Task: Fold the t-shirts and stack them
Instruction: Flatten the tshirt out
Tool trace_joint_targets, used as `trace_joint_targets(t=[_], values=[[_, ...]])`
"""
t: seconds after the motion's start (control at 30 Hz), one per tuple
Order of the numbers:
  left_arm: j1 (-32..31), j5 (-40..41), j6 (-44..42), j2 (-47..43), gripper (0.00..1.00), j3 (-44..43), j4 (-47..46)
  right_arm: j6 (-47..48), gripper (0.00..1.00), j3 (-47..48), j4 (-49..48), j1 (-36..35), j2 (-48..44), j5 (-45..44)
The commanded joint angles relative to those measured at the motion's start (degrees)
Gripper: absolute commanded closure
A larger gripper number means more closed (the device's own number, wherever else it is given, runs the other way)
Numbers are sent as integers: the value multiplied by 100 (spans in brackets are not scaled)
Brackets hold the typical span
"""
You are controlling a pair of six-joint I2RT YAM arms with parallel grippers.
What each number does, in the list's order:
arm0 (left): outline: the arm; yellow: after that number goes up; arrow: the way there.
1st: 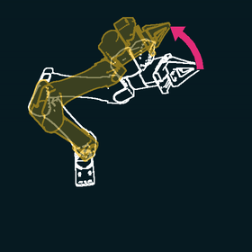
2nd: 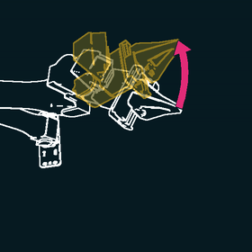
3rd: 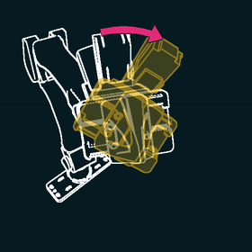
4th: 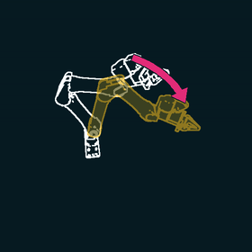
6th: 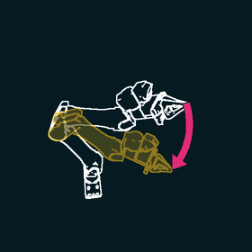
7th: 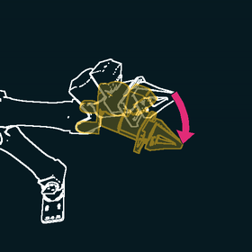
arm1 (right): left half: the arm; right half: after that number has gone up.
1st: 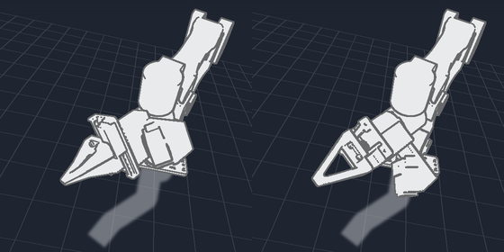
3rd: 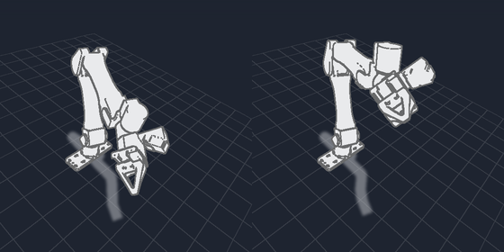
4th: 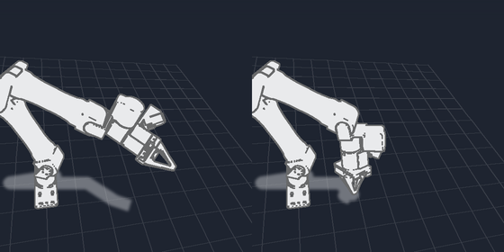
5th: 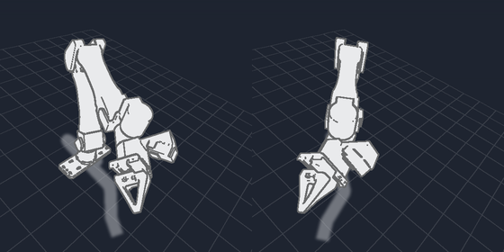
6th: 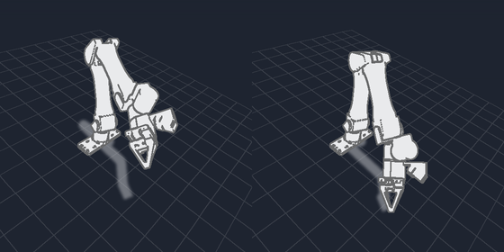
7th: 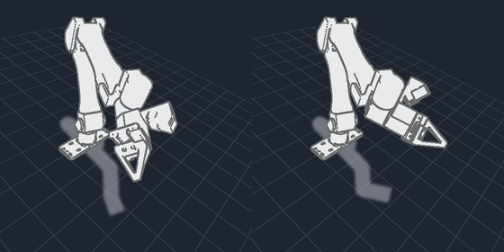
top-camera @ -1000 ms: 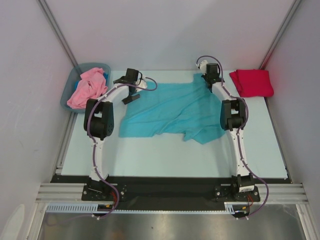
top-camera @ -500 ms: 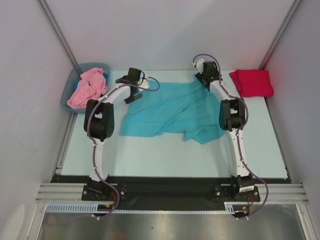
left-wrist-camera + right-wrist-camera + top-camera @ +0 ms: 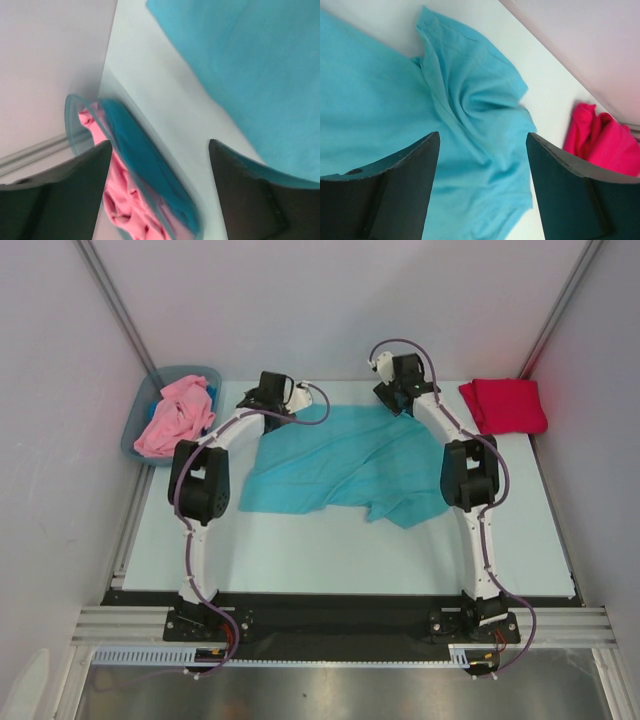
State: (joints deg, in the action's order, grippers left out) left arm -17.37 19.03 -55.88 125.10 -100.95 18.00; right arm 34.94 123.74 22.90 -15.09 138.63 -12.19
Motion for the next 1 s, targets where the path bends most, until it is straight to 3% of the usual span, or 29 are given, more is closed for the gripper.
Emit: trace_joint_targets(t=[0.0, 0.07, 0.1, 0.13, 0.47, 0.97], values=[[-118, -742, -292, -92, 40, -161, -482, 57, 24, -402, 259, 85, -626, -143], [-135, -996, -327, 162, 69, -337, -455, 92, 24, -517, 329, 146, -784, -222], [-153, -1058, -371, 242, 94, -381, -438, 101, 24, -553, 417, 156, -819, -292], [-153, -1111, -380, 321, 100, -443, -455, 92, 24, -605, 470, 182, -863, -328], [-144, -1665, -705, 876, 100, -620, -508, 496, 23, -1493, 514, 463, -1505, -785], [-65, -1648, -951, 1569, 100, -1269, 318, 523, 23, -958, 944, 534, -1356, -794]])
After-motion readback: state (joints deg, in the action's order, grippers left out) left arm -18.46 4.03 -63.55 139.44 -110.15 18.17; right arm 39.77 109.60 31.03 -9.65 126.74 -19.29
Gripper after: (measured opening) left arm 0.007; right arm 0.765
